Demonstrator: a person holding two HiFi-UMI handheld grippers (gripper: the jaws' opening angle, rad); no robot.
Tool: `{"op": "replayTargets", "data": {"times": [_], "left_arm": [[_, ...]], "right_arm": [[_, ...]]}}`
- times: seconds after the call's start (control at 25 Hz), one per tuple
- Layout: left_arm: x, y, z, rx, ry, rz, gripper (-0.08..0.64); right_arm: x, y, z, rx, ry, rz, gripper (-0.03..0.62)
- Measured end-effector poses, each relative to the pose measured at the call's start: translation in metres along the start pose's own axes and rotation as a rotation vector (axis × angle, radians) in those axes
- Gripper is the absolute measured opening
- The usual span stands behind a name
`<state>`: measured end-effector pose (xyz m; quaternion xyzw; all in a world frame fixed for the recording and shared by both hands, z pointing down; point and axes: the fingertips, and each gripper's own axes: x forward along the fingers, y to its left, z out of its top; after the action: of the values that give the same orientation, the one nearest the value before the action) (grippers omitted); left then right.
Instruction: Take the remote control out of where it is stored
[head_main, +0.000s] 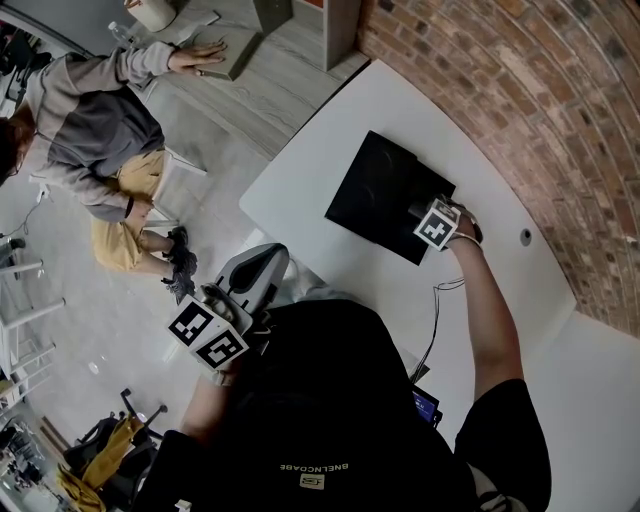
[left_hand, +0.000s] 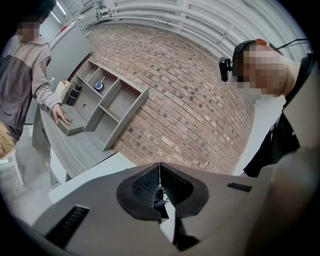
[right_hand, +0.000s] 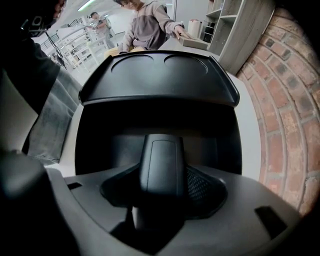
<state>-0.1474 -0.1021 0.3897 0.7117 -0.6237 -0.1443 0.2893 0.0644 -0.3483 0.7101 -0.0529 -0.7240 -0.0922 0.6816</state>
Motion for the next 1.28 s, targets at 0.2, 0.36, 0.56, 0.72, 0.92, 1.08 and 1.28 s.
{"op": "replayTargets", "data": {"times": [0.2, 0.36, 0.56, 0.72, 0.92, 1.08, 1.28], "left_arm": [[0.000, -0.002, 0.000, 0.001, 0.000, -0.010, 0.006], [-0.001, -0.002, 0.001, -0.001, -0.001, -0.015, 0.006], [-0.001, -0.004, 0.000, -0.004, 0.001, -0.033, 0.006], [-0.001, -0.006, 0.000, -0.007, 0.004, -0.051, 0.006], [0.004, -0.008, -0.001, -0.007, 0.016, -0.079, 0.006], [0.010, -0.014, -0.002, 0.008, 0.036, -0.121, 0.006], [0.018, -0.021, -0.002, 0.016, 0.055, -0.166, 0.006]], "right_arm": [[-0.010, -0.003, 0.006, 0.017, -0.041, -0.013, 0.245], [-0.023, -0.005, 0.013, 0.020, -0.077, -0.034, 0.245], [-0.044, -0.005, 0.026, 0.035, -0.139, -0.065, 0.245], [-0.064, -0.004, 0.038, 0.055, -0.196, -0.086, 0.245], [-0.095, -0.007, 0.053, 0.090, -0.279, -0.128, 0.245], [-0.123, -0.004, 0.060, 0.130, -0.353, -0.162, 0.245], [-0.156, -0.002, 0.062, 0.178, -0.433, -0.198, 0.245]]}}
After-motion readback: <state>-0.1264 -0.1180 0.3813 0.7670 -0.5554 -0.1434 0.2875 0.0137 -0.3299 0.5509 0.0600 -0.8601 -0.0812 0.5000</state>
